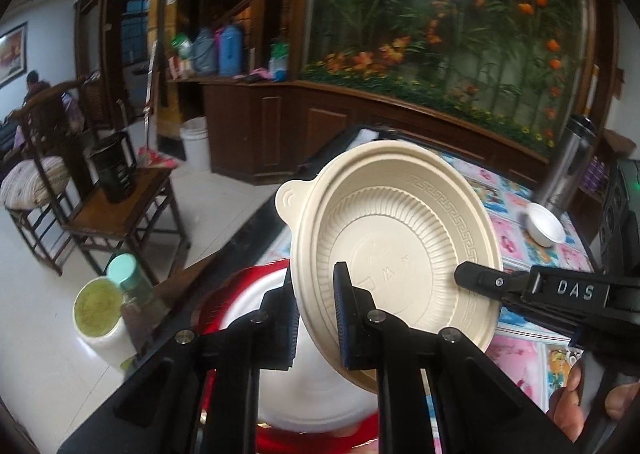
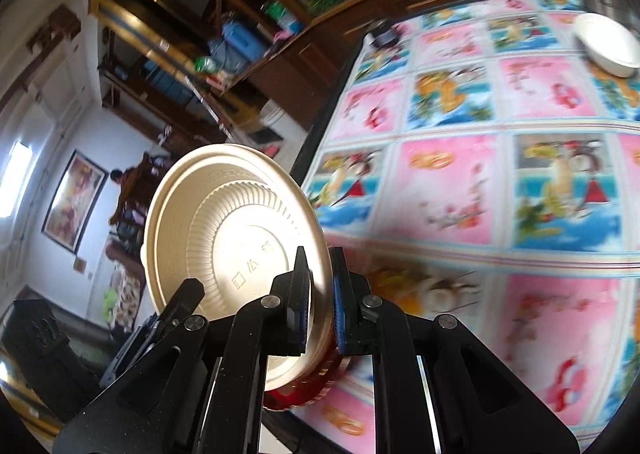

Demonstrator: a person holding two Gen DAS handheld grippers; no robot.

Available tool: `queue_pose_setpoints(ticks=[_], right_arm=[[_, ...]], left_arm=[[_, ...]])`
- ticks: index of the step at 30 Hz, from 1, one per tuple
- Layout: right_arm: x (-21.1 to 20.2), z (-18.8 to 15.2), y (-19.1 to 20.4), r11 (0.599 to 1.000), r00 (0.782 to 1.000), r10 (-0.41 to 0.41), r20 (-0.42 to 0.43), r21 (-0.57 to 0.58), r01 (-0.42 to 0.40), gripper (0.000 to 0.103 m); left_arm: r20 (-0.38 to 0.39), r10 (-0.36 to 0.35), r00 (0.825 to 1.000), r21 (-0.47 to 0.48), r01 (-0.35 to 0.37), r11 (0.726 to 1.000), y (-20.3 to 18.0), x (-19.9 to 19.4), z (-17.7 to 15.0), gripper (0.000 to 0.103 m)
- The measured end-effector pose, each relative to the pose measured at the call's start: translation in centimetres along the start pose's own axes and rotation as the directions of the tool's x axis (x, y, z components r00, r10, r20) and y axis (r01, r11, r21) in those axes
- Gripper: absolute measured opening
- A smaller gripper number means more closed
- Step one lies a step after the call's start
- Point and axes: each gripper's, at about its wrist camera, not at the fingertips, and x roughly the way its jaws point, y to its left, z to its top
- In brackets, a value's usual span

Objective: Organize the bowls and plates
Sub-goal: 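Lower the beige bowl onto the white foam plates with both grippers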

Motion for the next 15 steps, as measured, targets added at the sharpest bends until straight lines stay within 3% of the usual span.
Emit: queue_pose_setpoints(ticks=[7, 15], right_arm=[[3.7, -1.7, 2.0, 0.999, 0.997, -0.017, -0.074, -0.039, 0.014, 0.01], [5.0, -3.0, 2.3, 0.998, 0.993, -0.046, -0.108, -0.048, 0.041, 0.01]], left_arm=[[-0.072, -0.014, 0.997, -0.067, 0.009, 0.998, 3.3, 1.7, -1.2, 0.014], [-0.127, -0.036, 0.991, -0.104, 0.023, 0.994, 5.1, 2.3, -2.7, 0.014]])
